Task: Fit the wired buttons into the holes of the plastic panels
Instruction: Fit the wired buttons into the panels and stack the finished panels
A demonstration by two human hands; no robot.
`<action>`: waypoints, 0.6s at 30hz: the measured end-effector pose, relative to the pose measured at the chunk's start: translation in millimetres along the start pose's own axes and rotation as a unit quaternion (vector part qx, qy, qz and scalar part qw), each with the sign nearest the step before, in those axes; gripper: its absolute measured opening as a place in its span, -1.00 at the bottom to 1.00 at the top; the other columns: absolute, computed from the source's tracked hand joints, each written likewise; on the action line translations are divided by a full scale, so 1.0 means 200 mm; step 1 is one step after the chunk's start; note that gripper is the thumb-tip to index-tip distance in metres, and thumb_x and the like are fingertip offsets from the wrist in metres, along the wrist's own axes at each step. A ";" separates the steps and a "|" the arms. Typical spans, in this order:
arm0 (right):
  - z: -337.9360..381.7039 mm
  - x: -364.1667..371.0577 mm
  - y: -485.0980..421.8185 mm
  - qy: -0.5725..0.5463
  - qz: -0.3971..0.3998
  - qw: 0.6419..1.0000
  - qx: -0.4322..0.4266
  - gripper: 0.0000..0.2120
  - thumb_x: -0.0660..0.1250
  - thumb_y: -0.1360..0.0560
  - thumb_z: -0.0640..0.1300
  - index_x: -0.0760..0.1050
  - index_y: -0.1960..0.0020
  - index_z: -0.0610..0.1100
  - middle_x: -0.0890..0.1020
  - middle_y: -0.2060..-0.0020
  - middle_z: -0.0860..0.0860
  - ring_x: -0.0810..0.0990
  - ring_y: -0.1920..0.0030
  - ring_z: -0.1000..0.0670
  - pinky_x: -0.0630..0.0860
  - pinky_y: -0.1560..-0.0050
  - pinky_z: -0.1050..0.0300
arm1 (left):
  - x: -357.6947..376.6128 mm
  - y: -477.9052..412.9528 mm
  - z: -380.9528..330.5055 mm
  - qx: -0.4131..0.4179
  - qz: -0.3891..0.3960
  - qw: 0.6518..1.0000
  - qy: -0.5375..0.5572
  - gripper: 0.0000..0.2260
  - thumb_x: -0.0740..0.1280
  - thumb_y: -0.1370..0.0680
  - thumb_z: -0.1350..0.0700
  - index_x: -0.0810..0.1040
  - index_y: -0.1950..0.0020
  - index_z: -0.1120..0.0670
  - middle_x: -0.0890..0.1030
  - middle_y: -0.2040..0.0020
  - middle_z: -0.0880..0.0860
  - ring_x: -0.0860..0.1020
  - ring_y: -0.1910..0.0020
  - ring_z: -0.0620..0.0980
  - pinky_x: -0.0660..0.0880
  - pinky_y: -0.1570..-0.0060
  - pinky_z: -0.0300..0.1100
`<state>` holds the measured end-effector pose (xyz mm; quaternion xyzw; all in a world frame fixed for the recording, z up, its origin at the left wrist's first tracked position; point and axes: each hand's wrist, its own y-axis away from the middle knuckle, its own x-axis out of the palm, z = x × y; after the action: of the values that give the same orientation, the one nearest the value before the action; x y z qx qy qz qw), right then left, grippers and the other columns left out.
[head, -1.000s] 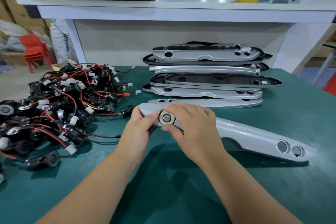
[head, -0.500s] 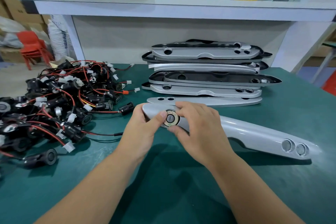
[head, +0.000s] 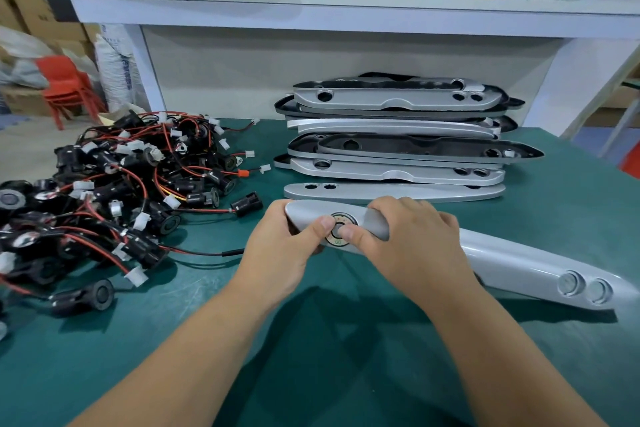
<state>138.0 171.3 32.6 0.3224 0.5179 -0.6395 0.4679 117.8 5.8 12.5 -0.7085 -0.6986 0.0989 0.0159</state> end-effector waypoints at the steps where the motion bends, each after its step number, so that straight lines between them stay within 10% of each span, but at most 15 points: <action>1: 0.00 0.00 0.00 0.008 -0.006 1.000 0.000 -0.41 -0.07 -0.31 0.48 0.41 -0.03 0.10 0.41 0.16 0.18 0.41 -0.04 0.02 0.12 0.02 0.10 | 0.00 0.00 0.00 0.003 0.000 1.000 -0.006 -0.75 0.40 -0.49 0.03 0.48 -0.08 0.10 0.64 0.02 0.12 0.61 0.01 0.13 0.53 -0.08 0.16; 18: -0.23 0.01 0.06 0.048 0.090 0.995 0.025 -0.18 0.03 -0.17 0.58 0.15 -0.37 0.30 0.40 -0.24 0.21 0.29 -0.31 0.05 0.02 -0.37 -0.04 | -0.05 -0.08 0.09 -0.066 -0.013 0.998 0.009 -0.80 0.39 -0.51 0.05 0.50 -0.07 0.08 0.65 -0.01 0.06 0.62 0.02 0.02 0.59 -0.04 -0.04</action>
<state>144.3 215.0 15.0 0.4093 0.4924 -0.5917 0.4898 99.5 -6.3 -2.0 -0.6998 -0.7125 0.0460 -0.0233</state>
